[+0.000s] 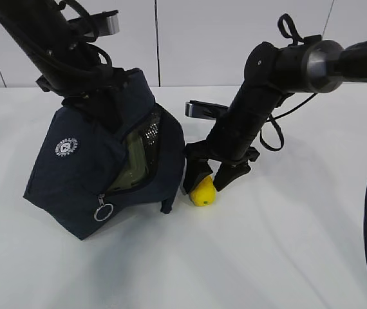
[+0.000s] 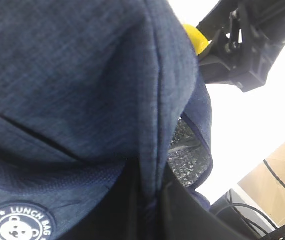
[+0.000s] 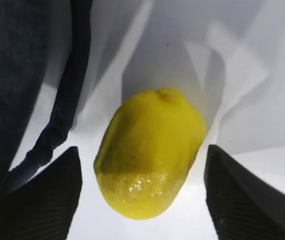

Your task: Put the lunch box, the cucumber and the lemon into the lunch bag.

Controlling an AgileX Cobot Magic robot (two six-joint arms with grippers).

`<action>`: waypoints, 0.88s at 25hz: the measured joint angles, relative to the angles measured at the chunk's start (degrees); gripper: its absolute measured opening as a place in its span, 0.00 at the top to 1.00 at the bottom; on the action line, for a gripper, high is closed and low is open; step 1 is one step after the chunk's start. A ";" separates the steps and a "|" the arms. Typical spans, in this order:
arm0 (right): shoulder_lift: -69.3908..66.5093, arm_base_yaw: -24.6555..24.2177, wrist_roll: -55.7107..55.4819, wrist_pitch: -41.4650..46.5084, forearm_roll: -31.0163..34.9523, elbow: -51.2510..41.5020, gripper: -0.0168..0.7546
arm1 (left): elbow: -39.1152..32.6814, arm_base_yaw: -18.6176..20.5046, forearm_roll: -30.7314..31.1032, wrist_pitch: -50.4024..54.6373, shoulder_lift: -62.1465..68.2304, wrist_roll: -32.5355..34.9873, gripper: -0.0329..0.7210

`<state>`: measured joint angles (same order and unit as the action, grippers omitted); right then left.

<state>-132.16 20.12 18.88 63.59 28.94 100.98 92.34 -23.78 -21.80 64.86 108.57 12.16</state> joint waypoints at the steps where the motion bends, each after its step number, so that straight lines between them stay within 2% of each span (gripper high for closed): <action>1: 0.00 0.00 0.00 0.00 0.00 0.00 0.25 | 0.00 0.00 0.00 0.00 0.00 0.00 0.93; 6: 0.00 0.00 0.00 -0.11 -0.23 0.00 0.39 | 0.00 0.00 -0.30 0.14 0.00 0.00 0.93; 14: 0.00 0.00 0.00 -0.43 -0.45 0.00 0.55 | 0.00 0.00 -0.48 0.39 0.00 0.00 0.93; 22: 1.82 -0.50 0.00 1.13 -2.94 0.80 0.56 | 0.00 0.00 -0.70 0.56 0.00 0.00 0.93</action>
<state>-130.34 19.62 18.88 64.72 26.00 101.78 92.34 -23.78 -22.50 65.42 108.57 12.16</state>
